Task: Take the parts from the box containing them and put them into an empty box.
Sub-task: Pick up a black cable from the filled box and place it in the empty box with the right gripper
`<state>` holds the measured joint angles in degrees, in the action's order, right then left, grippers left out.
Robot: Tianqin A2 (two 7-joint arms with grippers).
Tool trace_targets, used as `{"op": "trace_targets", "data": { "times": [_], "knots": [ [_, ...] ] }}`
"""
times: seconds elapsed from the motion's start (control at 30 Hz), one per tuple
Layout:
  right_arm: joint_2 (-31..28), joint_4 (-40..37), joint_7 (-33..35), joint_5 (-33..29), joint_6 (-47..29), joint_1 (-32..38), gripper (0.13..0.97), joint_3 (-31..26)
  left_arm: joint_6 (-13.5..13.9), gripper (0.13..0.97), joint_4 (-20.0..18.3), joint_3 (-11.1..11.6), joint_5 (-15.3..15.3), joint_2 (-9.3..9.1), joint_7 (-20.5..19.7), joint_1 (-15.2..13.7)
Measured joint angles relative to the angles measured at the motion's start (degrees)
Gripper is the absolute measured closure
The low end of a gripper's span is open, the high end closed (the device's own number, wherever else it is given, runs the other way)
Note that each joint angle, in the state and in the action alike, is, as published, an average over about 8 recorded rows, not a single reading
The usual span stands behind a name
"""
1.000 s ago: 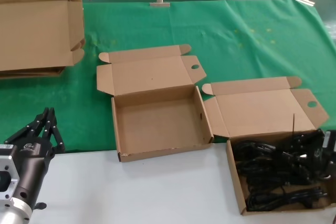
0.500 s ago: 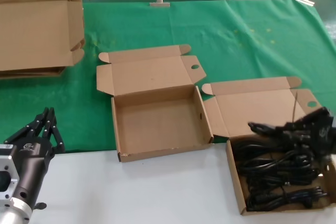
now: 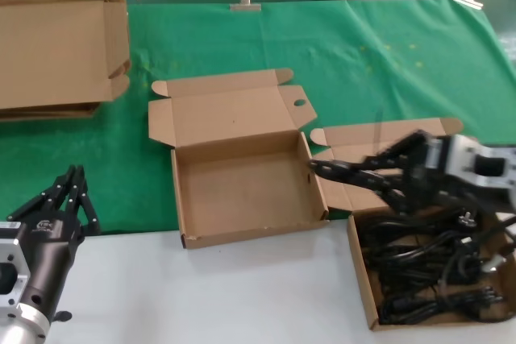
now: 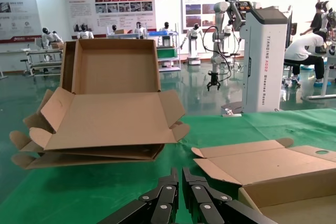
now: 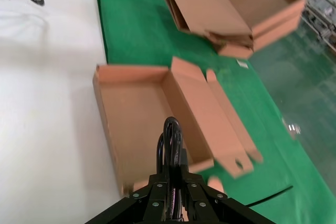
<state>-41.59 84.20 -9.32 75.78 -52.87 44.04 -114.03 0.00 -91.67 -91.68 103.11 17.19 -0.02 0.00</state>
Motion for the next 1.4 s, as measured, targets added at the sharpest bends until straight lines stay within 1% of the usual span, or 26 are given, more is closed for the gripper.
{"op": "trace_targets", "data": {
  "times": [0.3,0.5,0.67,0.97,1.2,1.4],
  "knots": [
    [9.9,-3.0,-1.5,-6.8,1.6,4.4,0.914,-4.6,0.0,0.925,0.0,0.0,0.0,0.00,0.0,0.0],
    [16.4,-7.1,-1.5,-10.6,3.6,6.2,0.914,-7.0,0.0,0.925,0.0,0.0,0.0,0.00,0.0,0.0],
    [20.9,-12.0,-0.5,-12.7,5.6,7.3,0.915,-8.3,0.0,0.925,0.0,0.0,0.0,0.00,0.0,0.0],
    [27.5,-22.4,2.8,-14.4,10.0,9.5,0.915,-9.5,0.0,0.925,0.0,0.0,0.0,0.00,0.0,0.0],
    [31.1,-29.9,6.7,-14.5,13.8,10.8,0.915,-9.8,0.0,0.925,0.0,0.0,0.0,0.00,0.0,0.0],
    [33.5,-36.0,11.1,-13.4,17.4,12.0,0.915,-9.5,0.0,0.925,0.0,0.0,0.0,0.00,0.0,0.0]
  ]
}}
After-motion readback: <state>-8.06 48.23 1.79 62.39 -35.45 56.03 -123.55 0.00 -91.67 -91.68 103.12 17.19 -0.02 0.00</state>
